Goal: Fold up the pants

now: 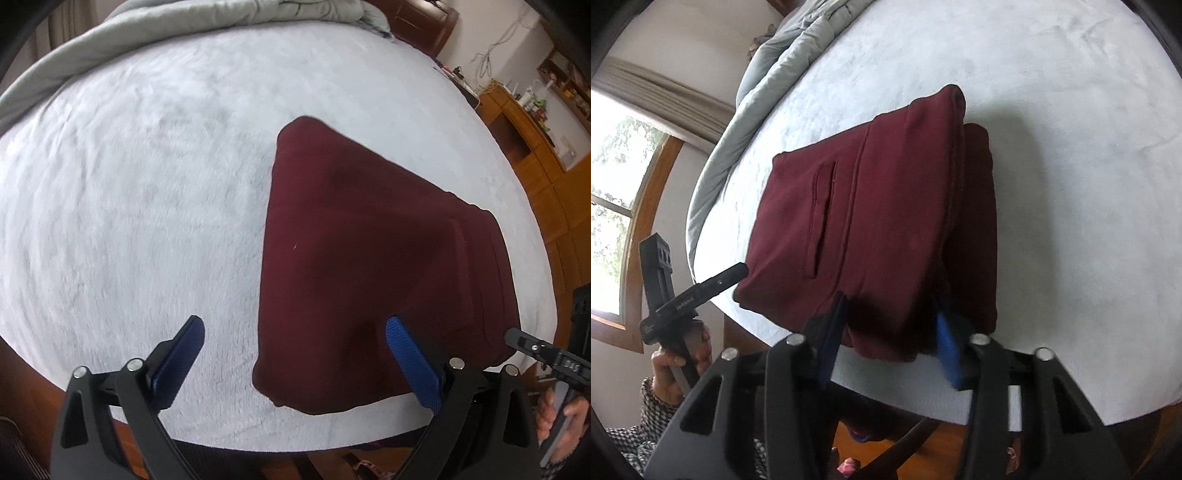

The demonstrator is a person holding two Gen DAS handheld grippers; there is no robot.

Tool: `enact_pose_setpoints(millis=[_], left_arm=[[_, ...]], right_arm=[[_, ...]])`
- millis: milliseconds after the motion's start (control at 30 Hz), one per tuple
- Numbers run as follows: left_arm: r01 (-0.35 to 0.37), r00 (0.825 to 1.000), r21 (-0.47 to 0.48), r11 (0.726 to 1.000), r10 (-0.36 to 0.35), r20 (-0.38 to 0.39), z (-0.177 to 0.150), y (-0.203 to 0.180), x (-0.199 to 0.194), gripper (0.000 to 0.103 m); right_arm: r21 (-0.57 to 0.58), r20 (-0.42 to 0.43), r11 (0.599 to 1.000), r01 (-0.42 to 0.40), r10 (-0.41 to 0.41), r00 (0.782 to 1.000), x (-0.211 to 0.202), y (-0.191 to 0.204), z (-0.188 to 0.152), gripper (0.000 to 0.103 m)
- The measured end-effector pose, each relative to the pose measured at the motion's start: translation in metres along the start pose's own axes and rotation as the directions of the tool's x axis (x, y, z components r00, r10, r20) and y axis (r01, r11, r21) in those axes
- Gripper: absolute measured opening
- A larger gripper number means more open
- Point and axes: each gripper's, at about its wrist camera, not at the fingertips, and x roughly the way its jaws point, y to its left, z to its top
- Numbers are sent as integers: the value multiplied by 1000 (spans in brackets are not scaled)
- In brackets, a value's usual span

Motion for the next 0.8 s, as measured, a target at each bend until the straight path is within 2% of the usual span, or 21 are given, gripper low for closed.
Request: enact_pose_setpoints(millis=[67,167,200,233,267,300,367,467,600,733,800], left_arm=[[4,1000,-12,1000,-5,-14,-2,2,1,99],[15,1000,-24,1000,-15,-11,-1,7,-2,99],[16,1000,-28,999,-17,-9,0,8,-3,99],[18,1000,-33,999,-19,-9,1,10,-4,99],[19,1000,-35,999,-20,-10,1,11,-4,99],[17,1000,-36,999,-18,-10,2,12,-3,99],[8,1000,-38,999,-9,-17,2,14,2,99],[12,999,-34,999,-13,-39,5,17,9,99],[92,991,-53,994,-97,-91,12,28,21,99],[183,969,-105,978,-197,-147,21,41,36,99],[205,959,-119,972,-224,-172,24,43,44,100]], right_arm=[[-18,-9,1000,2,-2,1000,-1,2,1,21],[-16,6,999,-38,38,999,-18,1,2,14],[-16,16,999,-34,34,999,-26,2,2,13],[-16,18,1000,-21,21,1000,-29,1,1,7],[-18,12,999,28,-28,1000,-30,-3,0,7],[-12,4,999,39,-39,999,-27,-7,-2,7],[40,-27,999,20,-19,999,-14,-20,-6,7],[49,-29,999,10,-8,1000,-8,-24,-9,8],[39,-21,999,-10,11,1000,-13,-22,-7,15],[52,24,997,-51,50,998,-23,-23,-7,23],[61,26,996,-57,56,998,-24,-23,-7,23]])
